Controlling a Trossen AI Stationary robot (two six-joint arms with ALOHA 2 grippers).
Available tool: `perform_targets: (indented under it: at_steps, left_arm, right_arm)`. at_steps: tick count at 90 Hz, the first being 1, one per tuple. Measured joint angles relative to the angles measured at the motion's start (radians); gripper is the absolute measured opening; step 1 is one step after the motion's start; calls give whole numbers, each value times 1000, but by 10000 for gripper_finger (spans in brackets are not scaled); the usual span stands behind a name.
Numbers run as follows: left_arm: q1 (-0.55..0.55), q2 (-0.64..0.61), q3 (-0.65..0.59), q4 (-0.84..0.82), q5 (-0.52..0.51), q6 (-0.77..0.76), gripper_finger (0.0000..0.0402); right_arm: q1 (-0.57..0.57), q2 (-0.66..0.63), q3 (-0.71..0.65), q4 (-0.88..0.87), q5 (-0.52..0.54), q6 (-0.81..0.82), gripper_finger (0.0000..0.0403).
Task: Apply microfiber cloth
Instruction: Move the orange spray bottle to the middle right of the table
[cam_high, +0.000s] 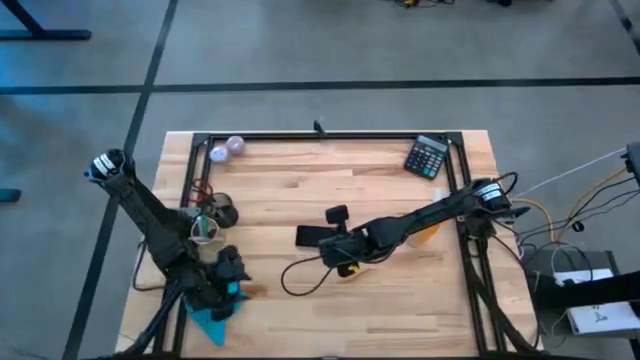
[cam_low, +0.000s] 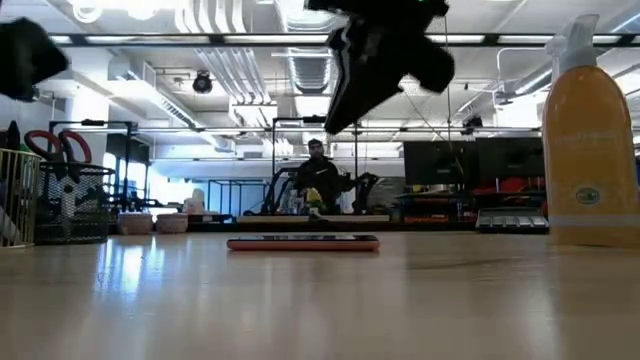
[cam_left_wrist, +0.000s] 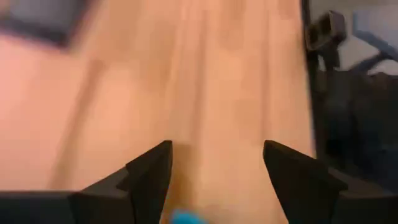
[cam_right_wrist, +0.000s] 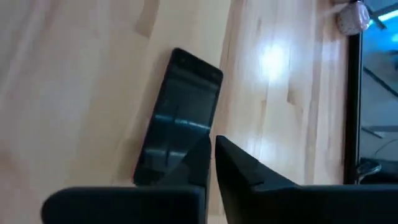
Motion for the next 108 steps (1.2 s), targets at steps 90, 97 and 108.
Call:
perform_targets:
  at_steps: [90,97,108]
  left_arm:
    - [433,-2,0,246,164,767,39]
    - [433,-2,0,247,163,777,22]
    - [433,-2,-2,246,163,784,5]
  right_arm:
    - [-529,-410,-155,-628,-174,650,0]
    - [-601,-407,-174,-633,-269,670,0]
    - [-682,-385,-204,-662,-354,713,0]
